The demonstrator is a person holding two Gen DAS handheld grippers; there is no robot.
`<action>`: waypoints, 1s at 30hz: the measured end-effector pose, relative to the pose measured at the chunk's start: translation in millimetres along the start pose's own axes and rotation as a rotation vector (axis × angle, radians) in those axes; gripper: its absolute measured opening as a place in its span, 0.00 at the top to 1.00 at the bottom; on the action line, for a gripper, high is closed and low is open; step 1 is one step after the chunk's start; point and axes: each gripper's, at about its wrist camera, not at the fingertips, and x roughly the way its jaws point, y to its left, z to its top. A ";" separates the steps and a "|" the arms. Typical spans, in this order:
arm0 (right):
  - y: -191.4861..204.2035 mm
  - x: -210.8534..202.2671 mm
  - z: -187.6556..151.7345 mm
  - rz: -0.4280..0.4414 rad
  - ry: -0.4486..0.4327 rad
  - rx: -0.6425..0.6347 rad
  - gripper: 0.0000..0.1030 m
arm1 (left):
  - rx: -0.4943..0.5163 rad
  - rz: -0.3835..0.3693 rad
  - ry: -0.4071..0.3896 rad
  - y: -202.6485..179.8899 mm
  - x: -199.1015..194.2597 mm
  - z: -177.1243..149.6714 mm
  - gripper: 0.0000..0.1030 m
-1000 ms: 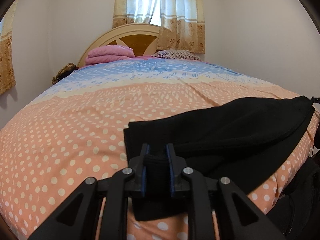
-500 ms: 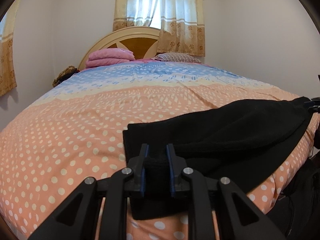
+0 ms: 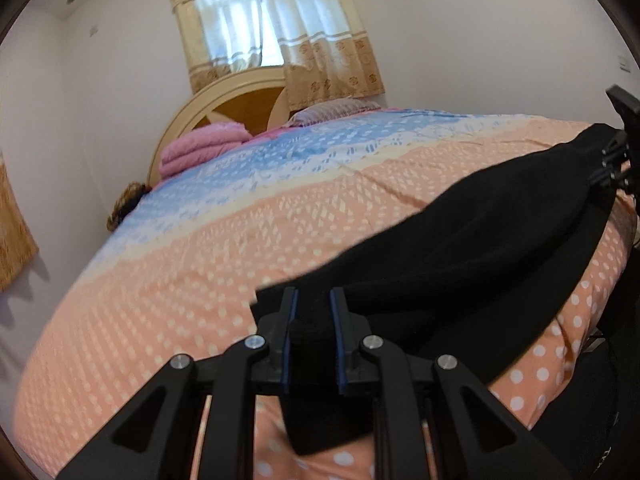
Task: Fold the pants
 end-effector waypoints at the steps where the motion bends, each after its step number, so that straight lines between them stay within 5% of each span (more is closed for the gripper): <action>1: 0.6 -6.7 2.4 0.009 -0.009 0.002 0.97 | 0.012 0.000 -0.008 1.1 -4.3 3.4 0.83; 11: 25.5 9.9 -29.1 0.031 0.057 -0.056 0.97 | 0.051 0.004 0.048 -13.6 -15.0 -43.7 0.83; 21: 21.5 12.7 -26.9 0.036 0.075 -0.058 0.97 | 0.053 0.031 0.026 -12.2 -27.3 -41.3 0.79; 24: 24.9 11.1 -27.1 0.032 0.068 -0.065 0.96 | 0.051 0.045 0.040 -9.5 -28.6 -47.3 0.71; 26: 21.4 10.7 -26.8 0.048 0.072 -0.053 0.95 | 0.048 0.063 0.042 -5.2 -34.1 -48.2 0.52; 30: 19.4 10.0 -30.0 0.058 0.061 -0.040 0.90 | 0.033 0.104 0.077 9.3 -46.4 -58.6 0.38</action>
